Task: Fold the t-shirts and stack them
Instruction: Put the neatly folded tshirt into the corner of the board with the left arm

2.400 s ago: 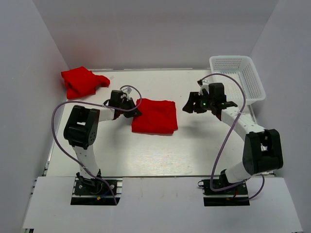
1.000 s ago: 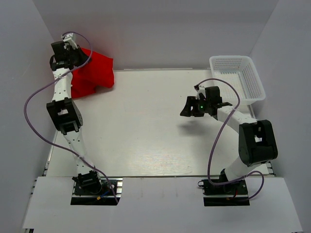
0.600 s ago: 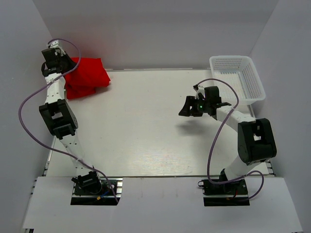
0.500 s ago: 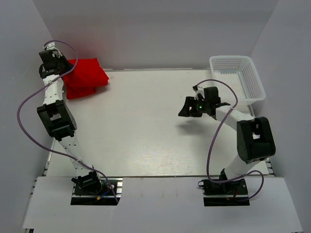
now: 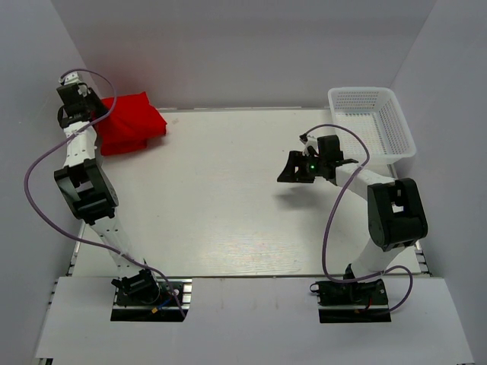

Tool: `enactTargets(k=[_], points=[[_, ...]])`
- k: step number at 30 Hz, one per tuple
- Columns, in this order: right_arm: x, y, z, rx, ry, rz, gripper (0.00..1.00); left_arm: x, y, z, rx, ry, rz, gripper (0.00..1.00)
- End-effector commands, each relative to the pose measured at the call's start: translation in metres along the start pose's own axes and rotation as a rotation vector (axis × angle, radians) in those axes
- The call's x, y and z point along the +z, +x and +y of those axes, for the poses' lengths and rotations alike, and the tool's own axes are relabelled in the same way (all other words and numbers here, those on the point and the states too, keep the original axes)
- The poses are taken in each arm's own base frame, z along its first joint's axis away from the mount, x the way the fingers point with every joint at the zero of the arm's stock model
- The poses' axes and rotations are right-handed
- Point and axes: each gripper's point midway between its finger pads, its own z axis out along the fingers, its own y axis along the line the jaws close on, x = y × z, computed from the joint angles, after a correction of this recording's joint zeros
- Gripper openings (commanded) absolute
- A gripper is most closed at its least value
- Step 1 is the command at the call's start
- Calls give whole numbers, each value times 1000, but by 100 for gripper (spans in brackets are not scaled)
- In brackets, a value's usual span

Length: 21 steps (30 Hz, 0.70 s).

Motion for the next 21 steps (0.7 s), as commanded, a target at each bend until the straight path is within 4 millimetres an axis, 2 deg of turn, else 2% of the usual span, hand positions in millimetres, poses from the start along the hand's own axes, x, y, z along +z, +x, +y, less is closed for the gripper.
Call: enactTargets(k=[1,4,6,8,11,12,13,14,15,16,17,18,19,20,21], points=[[-5,-21,12,-54,-29,-43,70,-41,-64,-10,18,-8,-161,58],[-9,-22,15,-72,-24,-47,71,-45,-72,-15,20,6,-171,66],[-13,-25,16,-78,-21,-56,71,-46,-71,-13,18,-6,-162,76],[-17,-28,20,-90,-23,-68,72,-60,-84,-15,5,-22,-188,81],[-27,-38,26,-115,-15,-104,75,-94,-106,-24,31,-24,-229,81],[-35,-44,31,-132,-12,-127,75,-104,-110,-33,48,-11,-237,81],[-38,-48,34,-146,-9,-139,79,-123,-119,-38,67,-7,-262,81],[-42,-52,36,-158,-10,-155,81,-131,-118,-51,105,43,-261,81],[-51,-59,41,-175,0,-186,84,-140,-112,-55,106,62,-233,82],[-58,-67,42,-187,19,-212,86,-143,-93,-64,109,128,-187,82],[-62,-70,44,-196,25,-223,87,-168,-100,-72,128,148,-219,82],[-76,-85,52,-226,39,-272,87,-178,-91,-78,142,164,-201,85],[-81,-90,51,-225,69,-296,89,-180,-66,-75,145,178,-151,87],[-96,-101,62,-249,73,-342,90,-193,-60,-82,162,219,-151,89],[-101,-104,63,-255,83,-357,90,-205,-54,-84,181,235,-153,90]])
